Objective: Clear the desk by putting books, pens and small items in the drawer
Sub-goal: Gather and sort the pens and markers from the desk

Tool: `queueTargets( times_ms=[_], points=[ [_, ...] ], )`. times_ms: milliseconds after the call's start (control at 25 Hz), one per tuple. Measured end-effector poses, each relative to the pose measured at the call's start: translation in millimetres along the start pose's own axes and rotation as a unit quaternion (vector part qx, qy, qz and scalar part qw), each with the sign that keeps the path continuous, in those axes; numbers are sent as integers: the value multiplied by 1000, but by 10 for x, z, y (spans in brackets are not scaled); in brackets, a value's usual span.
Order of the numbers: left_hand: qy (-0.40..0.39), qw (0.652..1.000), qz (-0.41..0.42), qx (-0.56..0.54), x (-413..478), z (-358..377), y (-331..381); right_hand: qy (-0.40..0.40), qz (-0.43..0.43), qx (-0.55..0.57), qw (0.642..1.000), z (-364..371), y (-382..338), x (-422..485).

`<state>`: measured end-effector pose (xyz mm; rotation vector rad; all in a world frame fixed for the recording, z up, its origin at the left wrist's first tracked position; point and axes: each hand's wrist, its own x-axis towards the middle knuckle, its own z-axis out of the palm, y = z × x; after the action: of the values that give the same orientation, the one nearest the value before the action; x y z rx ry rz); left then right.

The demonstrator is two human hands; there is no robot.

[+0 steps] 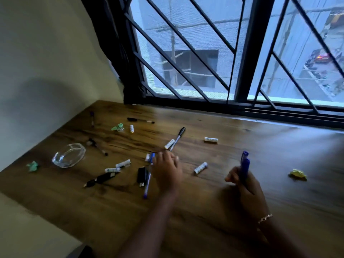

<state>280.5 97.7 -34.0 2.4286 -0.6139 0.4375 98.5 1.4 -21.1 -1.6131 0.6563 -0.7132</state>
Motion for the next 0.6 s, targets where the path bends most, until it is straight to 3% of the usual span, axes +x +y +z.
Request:
queueTargets(
  times_ms=[120,360,600],
  points=[
    [-106,982,-73,136,271,-108,-273,36,20,7,999,129,36,38],
    [-82,976,-84,184,378,-44,-432,57,46,17,997,363,-78,126],
    [-163,965,-62,196,455,-77,-456,19,53,71,996,578,-178,183]
  ],
)
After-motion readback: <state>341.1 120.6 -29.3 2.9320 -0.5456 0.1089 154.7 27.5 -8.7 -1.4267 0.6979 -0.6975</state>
